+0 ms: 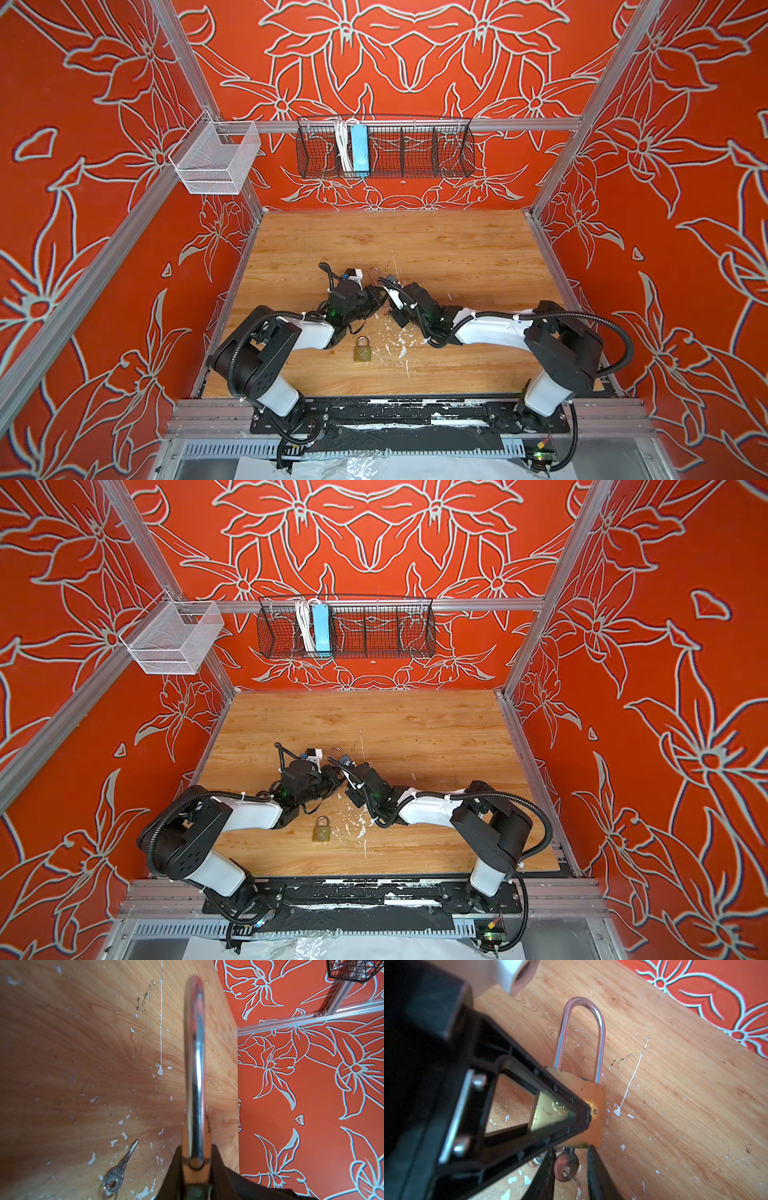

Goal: Unlock with the key

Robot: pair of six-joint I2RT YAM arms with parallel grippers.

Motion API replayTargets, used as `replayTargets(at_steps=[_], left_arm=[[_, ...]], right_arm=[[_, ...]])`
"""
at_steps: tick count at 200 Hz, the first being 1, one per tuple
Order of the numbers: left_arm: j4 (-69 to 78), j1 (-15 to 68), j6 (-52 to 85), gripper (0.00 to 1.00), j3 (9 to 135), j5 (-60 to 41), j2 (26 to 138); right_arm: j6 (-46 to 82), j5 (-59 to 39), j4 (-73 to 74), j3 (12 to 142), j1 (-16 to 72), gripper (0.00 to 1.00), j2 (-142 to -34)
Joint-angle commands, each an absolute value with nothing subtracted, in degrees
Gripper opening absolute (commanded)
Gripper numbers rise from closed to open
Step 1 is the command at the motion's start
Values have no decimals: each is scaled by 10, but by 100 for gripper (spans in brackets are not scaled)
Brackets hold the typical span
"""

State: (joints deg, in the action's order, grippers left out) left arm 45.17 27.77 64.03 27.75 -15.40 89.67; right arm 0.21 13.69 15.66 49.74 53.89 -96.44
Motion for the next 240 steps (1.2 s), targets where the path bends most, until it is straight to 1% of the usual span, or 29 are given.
replayTargets(at_steps=[1, 49, 82, 108, 127, 143, 151, 188, 240], left_arm=[[494, 282, 623, 0, 286, -151, 859], [491, 282, 623, 0, 285, -152, 854], [491, 282, 623, 0, 285, -155, 850], [490, 282, 621, 0, 284, -152, 843], [483, 282, 615, 0, 283, -149, 838], [483, 282, 614, 0, 282, -146, 835], [482, 282, 612, 0, 281, -143, 833], [483, 282, 613, 0, 283, -149, 839], [480, 282, 610, 0, 287, -144, 854]], right_arm=[[-4, 130, 137, 513, 544, 29, -975], [1, 128, 129, 524, 544, 29, -986], [4, 125, 132, 528, 544, 26, -995], [5, 127, 120, 535, 544, 27, -1001], [4, 124, 115, 539, 544, 29, -1004], [7, 117, 115, 537, 544, 37, -1002], [8, 116, 118, 535, 544, 39, -1001], [10, 126, 121, 533, 544, 37, -998], [5, 136, 152, 506, 544, 38, -971]])
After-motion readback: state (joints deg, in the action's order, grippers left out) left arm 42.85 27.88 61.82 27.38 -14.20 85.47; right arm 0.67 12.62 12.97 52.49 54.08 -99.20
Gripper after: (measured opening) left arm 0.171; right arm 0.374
